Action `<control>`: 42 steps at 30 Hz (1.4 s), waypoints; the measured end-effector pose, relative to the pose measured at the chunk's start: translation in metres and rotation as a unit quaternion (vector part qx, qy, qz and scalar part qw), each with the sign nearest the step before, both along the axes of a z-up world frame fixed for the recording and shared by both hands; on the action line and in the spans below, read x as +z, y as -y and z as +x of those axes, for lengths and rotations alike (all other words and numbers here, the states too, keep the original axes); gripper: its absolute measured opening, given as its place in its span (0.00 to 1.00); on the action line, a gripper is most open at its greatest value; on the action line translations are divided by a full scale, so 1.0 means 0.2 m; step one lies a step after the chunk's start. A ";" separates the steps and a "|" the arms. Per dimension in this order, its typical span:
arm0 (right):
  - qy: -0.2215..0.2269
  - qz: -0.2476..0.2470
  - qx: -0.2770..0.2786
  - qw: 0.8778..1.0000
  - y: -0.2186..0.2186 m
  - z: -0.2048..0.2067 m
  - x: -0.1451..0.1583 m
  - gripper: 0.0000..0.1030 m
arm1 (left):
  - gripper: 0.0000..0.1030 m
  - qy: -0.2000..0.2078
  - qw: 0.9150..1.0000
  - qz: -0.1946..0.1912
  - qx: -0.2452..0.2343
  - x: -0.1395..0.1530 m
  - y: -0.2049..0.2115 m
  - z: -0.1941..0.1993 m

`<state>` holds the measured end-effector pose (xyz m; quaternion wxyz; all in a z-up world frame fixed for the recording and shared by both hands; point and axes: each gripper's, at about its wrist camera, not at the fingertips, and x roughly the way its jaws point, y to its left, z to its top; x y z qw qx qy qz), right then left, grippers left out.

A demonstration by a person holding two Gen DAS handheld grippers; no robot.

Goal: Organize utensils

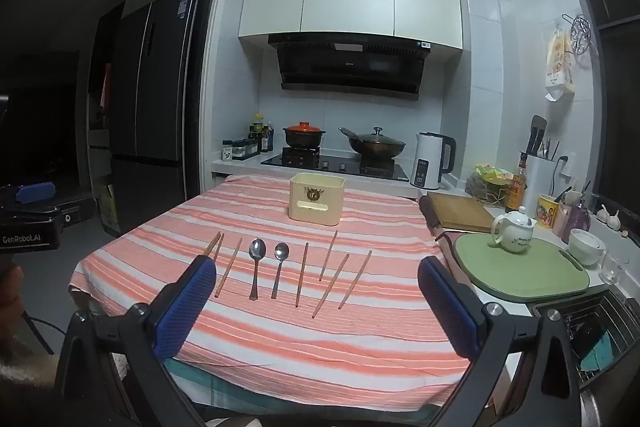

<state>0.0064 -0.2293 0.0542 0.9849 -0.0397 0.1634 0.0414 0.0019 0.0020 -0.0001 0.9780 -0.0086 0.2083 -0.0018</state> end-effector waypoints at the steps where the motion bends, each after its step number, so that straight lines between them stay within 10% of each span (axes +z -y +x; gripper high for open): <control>1: 0.000 0.002 0.000 1.000 0.00 0.00 0.00 1.00 | 1.00 0.004 1.000 0.009 0.002 0.00 0.02 -0.01; 42: -0.014 0.009 0.000 1.000 -0.02 0.02 -0.04 1.00 | 1.00 -0.009 1.000 0.013 -0.009 -0.02 0.03 0.02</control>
